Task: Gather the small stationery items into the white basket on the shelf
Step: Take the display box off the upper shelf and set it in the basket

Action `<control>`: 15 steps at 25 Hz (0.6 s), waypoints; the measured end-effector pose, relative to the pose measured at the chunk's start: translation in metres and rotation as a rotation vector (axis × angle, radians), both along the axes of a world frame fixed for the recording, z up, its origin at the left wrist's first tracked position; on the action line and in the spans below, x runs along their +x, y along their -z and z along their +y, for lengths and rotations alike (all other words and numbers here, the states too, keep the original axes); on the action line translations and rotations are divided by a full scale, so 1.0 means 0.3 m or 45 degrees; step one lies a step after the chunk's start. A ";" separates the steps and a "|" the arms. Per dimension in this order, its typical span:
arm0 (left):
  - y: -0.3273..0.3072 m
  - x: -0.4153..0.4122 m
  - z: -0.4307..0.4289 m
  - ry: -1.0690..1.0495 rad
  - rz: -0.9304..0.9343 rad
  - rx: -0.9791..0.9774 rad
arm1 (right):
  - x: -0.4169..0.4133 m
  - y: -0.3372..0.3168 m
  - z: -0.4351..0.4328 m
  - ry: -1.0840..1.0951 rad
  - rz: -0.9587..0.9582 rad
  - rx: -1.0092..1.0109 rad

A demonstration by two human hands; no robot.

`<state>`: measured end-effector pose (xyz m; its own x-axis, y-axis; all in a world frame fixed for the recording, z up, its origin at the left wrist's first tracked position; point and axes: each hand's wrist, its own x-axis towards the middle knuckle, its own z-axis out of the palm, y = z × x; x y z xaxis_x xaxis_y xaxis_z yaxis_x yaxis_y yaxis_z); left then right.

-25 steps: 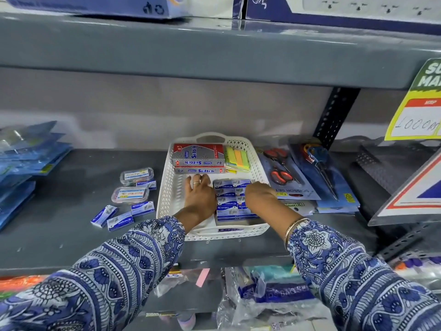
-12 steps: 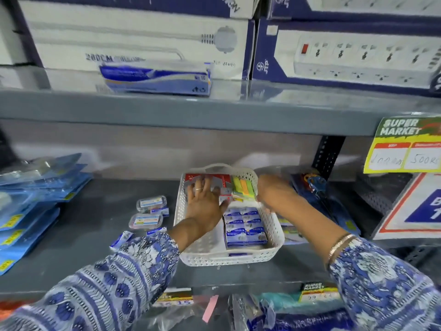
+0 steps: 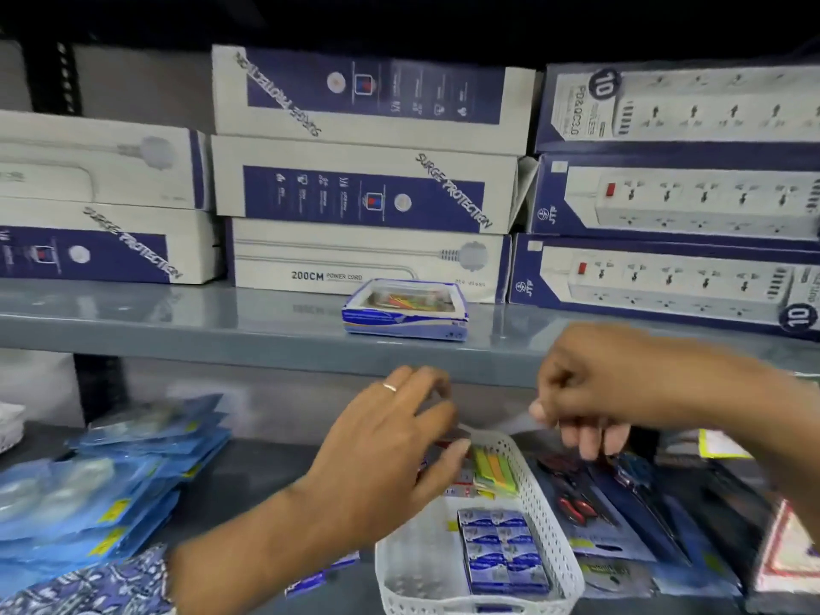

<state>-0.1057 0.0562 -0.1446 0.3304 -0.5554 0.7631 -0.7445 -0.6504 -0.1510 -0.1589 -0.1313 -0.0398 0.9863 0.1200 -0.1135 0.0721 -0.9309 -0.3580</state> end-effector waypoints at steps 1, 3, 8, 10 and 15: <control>-0.041 -0.013 0.010 0.033 -0.061 -0.037 | -0.013 -0.048 0.010 -0.034 -0.032 0.043; -0.135 -0.010 0.022 0.042 -0.135 -0.179 | -0.004 -0.125 0.025 -0.064 -0.156 0.108; -0.376 0.165 0.061 -0.462 0.144 -0.331 | 0.195 -0.213 0.073 0.081 -0.344 0.247; -0.424 0.247 0.078 -0.736 0.361 -0.122 | 0.279 -0.191 0.090 0.167 -0.230 0.264; -0.428 0.348 0.069 -0.910 0.628 0.071 | 0.376 -0.132 0.104 0.199 -0.138 0.376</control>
